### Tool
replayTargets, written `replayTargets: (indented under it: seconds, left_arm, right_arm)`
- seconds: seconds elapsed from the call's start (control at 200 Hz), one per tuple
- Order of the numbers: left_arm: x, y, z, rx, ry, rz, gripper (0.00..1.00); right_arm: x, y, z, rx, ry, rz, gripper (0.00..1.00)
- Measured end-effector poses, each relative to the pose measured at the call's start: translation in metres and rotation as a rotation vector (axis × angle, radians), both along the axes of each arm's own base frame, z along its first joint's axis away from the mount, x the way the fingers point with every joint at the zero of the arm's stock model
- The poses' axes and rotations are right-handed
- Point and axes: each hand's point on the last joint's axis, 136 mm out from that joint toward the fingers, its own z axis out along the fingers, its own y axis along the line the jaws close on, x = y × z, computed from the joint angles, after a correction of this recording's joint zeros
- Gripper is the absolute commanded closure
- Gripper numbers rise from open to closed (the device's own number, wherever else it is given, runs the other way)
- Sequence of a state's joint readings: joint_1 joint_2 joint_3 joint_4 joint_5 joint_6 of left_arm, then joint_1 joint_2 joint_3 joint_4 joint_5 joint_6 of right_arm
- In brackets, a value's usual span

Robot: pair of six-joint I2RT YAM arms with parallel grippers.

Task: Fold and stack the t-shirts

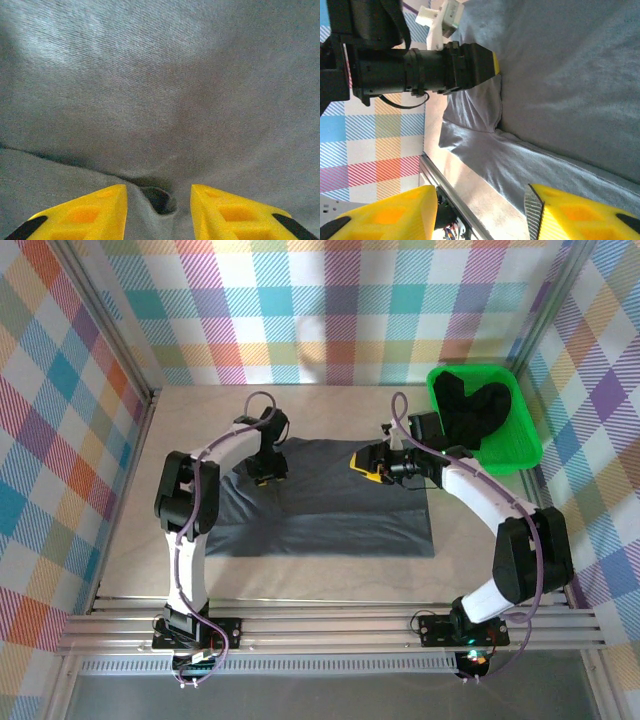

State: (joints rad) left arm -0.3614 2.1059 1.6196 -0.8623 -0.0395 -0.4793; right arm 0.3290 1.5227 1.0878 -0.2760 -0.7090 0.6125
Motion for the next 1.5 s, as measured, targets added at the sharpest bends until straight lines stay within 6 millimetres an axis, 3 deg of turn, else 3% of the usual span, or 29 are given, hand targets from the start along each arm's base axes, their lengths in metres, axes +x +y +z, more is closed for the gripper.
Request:
replayTargets:
  seconds: [0.225,0.43,0.715,1.03,1.34,1.385,1.41,1.435,1.5]
  left_arm:
    - [-0.003,-0.005,-0.006,0.018,0.011,-0.052,0.76]
    - [-0.004,-0.008,-0.006,0.033,0.006,-0.067,1.00]
    - [-0.006,-0.012,-0.005,0.035,0.003,-0.080,1.00]
    - [-0.012,-0.031,0.021,0.002,-0.054,-0.089,1.00]
    - [-0.011,-0.038,0.024,-0.024,-0.064,-0.089,1.00]
    - [-0.010,-0.039,0.024,-0.026,-0.070,-0.089,0.84]
    - [-0.009,-0.039,0.024,-0.025,-0.072,-0.089,0.67]
    - [-0.009,-0.039,0.024,-0.024,-0.073,-0.088,0.57]
    - [-0.009,-0.038,0.025,-0.018,-0.078,-0.077,0.52]
  right_arm:
    - [-0.001,0.000,0.003,0.002,-0.008,0.000,0.50]
    - [-0.001,0.000,0.003,0.002,-0.007,0.000,0.50]
    - [-0.001,0.000,0.002,0.001,-0.006,-0.001,0.50]
    - [-0.001,-0.001,-0.001,-0.006,0.000,-0.006,0.51]
    - [-0.002,-0.002,-0.005,-0.012,0.007,-0.008,0.51]
    - [-0.002,-0.003,-0.007,-0.019,0.011,-0.013,0.50]
    - [-0.003,-0.004,-0.009,-0.024,0.015,-0.016,0.50]
    - [-0.003,-0.005,-0.012,-0.032,0.019,-0.022,0.50]
    - [-0.004,-0.010,-0.022,-0.068,0.038,-0.046,0.52]
